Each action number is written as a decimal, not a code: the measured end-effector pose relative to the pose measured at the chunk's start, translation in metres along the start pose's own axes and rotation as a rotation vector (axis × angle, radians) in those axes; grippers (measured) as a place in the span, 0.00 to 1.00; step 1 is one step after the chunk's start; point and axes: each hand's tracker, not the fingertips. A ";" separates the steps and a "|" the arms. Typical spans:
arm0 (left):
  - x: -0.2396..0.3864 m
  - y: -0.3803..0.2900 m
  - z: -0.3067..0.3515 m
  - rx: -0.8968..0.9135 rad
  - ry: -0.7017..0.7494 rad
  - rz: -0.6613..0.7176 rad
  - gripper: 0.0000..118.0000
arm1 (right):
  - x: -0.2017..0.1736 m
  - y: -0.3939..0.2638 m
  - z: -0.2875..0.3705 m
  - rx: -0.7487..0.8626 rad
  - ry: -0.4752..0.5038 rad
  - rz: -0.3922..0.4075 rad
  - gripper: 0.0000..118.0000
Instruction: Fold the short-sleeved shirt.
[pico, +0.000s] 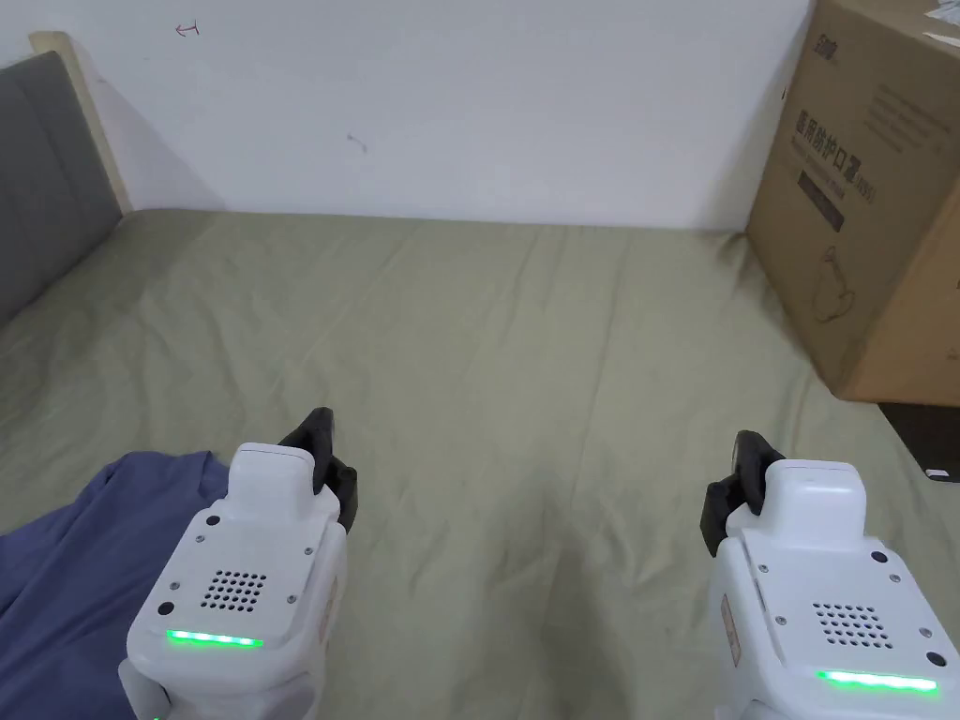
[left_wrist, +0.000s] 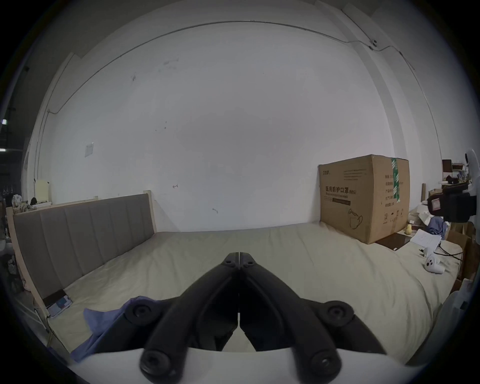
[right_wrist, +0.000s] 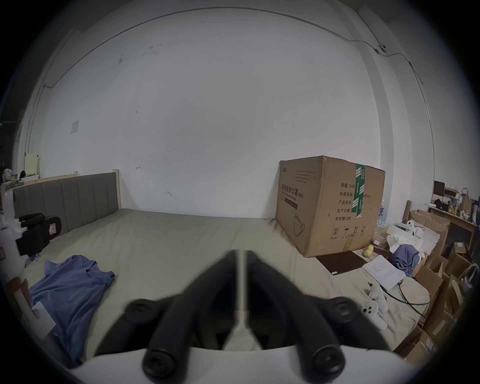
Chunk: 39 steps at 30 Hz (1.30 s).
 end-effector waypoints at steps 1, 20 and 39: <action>0.000 0.002 0.000 -0.016 -0.053 0.027 0.00 | 0.000 0.000 0.001 0.005 -0.006 -0.005 0.00; -0.093 0.006 0.056 -0.008 0.253 -0.009 0.00 | -0.089 0.017 -0.024 0.026 0.281 -0.027 0.00; -0.226 -0.011 0.182 -0.084 0.646 0.030 0.00 | -0.244 0.026 0.001 0.030 0.656 -0.027 0.00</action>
